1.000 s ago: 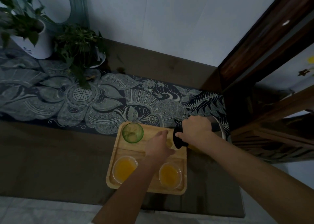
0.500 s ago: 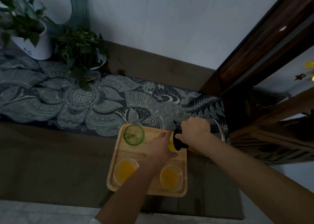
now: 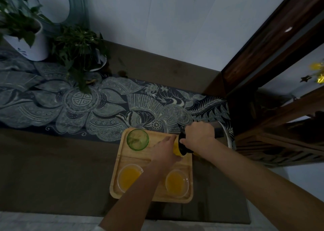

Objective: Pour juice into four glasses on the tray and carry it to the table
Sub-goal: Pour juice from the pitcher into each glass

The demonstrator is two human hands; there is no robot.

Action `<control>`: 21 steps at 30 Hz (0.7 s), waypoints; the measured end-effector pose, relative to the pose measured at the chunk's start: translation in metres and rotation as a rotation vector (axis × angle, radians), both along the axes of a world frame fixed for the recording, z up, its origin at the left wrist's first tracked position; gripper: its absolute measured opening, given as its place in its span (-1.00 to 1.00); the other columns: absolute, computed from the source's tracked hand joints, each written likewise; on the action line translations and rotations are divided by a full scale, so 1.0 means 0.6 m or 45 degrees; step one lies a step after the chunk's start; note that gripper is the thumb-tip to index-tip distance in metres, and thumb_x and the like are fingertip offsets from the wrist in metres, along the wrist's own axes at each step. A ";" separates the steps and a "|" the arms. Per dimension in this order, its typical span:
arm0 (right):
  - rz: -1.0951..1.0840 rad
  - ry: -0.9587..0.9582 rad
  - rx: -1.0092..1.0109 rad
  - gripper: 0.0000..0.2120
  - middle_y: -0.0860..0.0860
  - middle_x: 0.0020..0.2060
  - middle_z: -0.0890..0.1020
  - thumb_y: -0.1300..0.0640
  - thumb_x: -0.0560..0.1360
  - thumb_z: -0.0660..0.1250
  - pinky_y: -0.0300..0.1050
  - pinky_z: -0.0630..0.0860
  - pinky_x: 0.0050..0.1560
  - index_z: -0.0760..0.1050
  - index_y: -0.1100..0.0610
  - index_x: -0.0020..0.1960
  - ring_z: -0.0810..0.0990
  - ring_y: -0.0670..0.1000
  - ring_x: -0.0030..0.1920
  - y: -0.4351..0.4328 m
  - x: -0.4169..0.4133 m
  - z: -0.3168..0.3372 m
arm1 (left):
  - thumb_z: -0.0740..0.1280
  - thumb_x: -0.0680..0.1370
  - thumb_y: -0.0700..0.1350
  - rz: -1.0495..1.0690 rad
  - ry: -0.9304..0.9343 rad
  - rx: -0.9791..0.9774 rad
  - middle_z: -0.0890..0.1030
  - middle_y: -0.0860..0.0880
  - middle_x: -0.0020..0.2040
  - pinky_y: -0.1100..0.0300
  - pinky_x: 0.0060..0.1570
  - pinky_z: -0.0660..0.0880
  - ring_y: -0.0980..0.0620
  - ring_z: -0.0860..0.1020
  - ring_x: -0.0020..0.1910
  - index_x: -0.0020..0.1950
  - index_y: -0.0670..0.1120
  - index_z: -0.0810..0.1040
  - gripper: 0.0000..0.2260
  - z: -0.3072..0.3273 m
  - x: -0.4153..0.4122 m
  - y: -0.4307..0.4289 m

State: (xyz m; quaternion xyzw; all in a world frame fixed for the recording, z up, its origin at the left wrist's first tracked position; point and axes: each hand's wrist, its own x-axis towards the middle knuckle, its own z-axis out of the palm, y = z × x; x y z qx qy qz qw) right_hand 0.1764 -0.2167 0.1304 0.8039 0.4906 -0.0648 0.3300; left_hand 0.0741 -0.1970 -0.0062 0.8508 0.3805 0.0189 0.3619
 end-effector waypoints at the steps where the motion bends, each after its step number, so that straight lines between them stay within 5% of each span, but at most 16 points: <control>1: 0.002 -0.001 0.001 -0.59 0.04 -0.08 0.52 -0.24 0.58 0.26 -0.01 0.40 -0.19 0.55 0.06 0.17 0.60 0.10 0.05 0.000 -0.001 -0.002 | 0.59 0.29 0.19 -0.004 0.003 0.000 0.48 0.04 0.43 -0.04 0.12 0.55 -0.07 0.55 0.30 0.53 0.09 0.28 -0.11 0.001 0.000 0.000; 10: -0.064 -0.003 0.046 -0.62 0.02 -0.28 0.37 -0.25 0.58 0.26 -0.02 0.38 -0.22 0.57 0.05 0.09 0.60 0.08 -0.01 -0.014 -0.008 -0.017 | 0.58 0.30 0.15 -0.033 -0.018 -0.021 0.53 0.03 0.36 -0.06 0.11 0.56 -0.09 0.58 0.23 0.47 0.09 0.35 -0.21 0.011 -0.001 0.002; 21: -0.132 -0.003 0.082 -0.60 0.02 -0.24 0.40 -0.26 0.58 0.24 -0.02 0.39 -0.19 0.56 0.05 0.13 0.58 0.08 0.00 -0.016 -0.009 -0.015 | 0.59 0.30 0.11 -0.039 -0.036 -0.028 0.57 0.01 0.30 -0.08 0.10 0.55 -0.11 0.60 0.18 0.39 0.06 0.40 -0.28 0.025 -0.009 0.003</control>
